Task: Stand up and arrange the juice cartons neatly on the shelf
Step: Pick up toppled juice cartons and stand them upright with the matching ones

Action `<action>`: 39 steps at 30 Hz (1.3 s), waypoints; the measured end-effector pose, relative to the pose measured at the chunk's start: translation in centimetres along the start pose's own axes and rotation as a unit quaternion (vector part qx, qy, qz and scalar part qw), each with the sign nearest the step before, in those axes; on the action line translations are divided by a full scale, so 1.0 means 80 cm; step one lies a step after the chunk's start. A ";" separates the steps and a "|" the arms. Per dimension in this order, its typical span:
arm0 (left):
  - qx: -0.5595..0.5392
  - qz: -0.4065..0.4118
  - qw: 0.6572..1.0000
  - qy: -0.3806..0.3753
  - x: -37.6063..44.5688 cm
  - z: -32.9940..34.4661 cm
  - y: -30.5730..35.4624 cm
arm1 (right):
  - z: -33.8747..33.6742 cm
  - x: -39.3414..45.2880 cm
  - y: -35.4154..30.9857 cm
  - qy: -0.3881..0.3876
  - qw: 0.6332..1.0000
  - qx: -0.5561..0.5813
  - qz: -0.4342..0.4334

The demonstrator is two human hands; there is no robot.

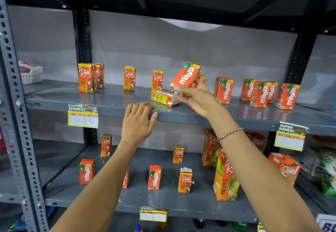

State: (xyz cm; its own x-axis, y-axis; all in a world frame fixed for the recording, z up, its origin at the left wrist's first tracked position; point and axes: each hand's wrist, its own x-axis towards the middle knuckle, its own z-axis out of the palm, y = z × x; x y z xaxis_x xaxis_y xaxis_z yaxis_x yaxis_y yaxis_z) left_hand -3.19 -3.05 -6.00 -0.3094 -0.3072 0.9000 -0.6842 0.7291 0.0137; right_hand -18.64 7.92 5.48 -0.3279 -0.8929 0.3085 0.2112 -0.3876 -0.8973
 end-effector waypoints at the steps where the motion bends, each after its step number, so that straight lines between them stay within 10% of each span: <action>1: 0.000 0.000 1.000 0.000 0.000 0.000 0.000 | 0.001 -0.003 0.000 -0.016 1.000 -0.005 0.007; 15: 0.007 0.003 1.000 0.019 0.001 0.004 0.001 | 0.009 -0.058 -0.019 -0.187 0.971 -0.146 -0.016; 28: 0.017 0.006 1.000 0.003 0.004 0.002 0.002 | -0.067 0.023 -0.062 -0.002 0.990 -0.141 -0.019; 39: 0.020 0.022 0.999 0.038 0.005 0.010 -0.003 | -0.129 0.101 -0.041 0.108 0.927 -0.351 0.071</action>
State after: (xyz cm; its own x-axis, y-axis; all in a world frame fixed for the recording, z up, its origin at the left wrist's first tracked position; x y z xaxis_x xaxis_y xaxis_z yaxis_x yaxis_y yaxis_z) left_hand -3.65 -3.81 -6.00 -0.2902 -0.2261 0.9299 -0.6966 0.7161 -0.0432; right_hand -31.50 4.34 7.67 -0.5349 -0.8278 0.1690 -0.3605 0.0428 -0.9318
